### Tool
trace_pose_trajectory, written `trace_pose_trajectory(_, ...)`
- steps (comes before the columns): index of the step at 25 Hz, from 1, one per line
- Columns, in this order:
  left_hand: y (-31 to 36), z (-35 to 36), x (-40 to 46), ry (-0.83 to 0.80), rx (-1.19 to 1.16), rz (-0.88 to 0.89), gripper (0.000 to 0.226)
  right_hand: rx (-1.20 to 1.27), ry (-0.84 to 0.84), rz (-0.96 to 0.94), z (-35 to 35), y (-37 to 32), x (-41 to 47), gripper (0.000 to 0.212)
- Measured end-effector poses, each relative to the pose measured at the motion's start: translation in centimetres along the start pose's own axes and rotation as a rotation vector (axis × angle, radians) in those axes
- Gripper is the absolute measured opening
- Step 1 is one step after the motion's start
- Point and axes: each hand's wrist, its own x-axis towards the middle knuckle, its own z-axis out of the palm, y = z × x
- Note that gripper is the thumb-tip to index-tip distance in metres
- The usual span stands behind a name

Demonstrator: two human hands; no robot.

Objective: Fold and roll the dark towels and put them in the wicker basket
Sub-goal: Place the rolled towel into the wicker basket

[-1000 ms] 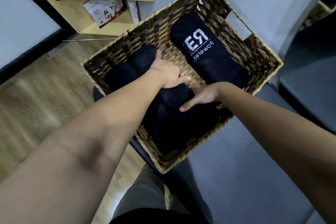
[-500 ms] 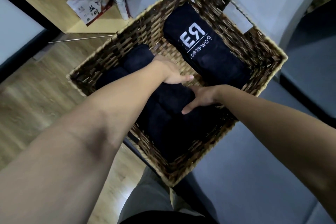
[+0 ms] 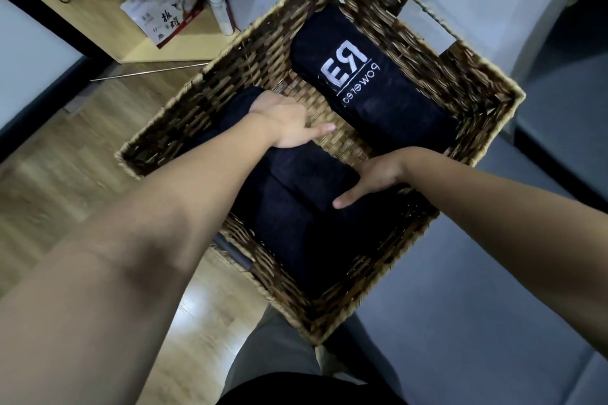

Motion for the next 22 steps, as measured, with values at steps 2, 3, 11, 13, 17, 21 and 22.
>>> trace_pose_trajectory(2,-0.6,-0.1,-0.2,0.009,0.018,-0.032,0.105,-0.112,-0.050,-0.007,-0.2,-0.2,-0.6,0.144)
trace_pose_trajectory(3,-0.8,-0.4,-0.4,-0.001,0.029,-0.057,0.103,-0.159,-0.064,-0.013,-0.3,-0.3,-0.9,0.140)
trace_pose_trajectory(11,-1.2,0.4,-0.4,-0.076,0.007,-0.038,0.110,-0.210,-0.056,-0.017,1.5,-0.4,0.2,0.129)
trace_pose_trajectory(13,-1.3,0.7,-0.2,-0.039,0.018,-0.007,0.118,-0.230,-0.023,-0.042,2.1,-0.6,0.3,0.131)
trace_pose_trajectory(17,-0.4,0.1,-0.5,-0.046,0.021,0.008,0.095,-0.246,0.012,-0.043,2.7,-0.7,0.5,0.143)
trace_pose_trajectory(21,5.2,0.1,-1.3,0.056,-0.127,0.155,0.065,-0.263,0.015,-0.021,1.9,-0.9,-0.4,0.131)
trace_pose_trajectory(22,7.3,0.4,-1.7,0.047,-0.203,0.175,0.060,-0.259,-0.004,0.006,1.5,-0.6,-1.2,0.124)
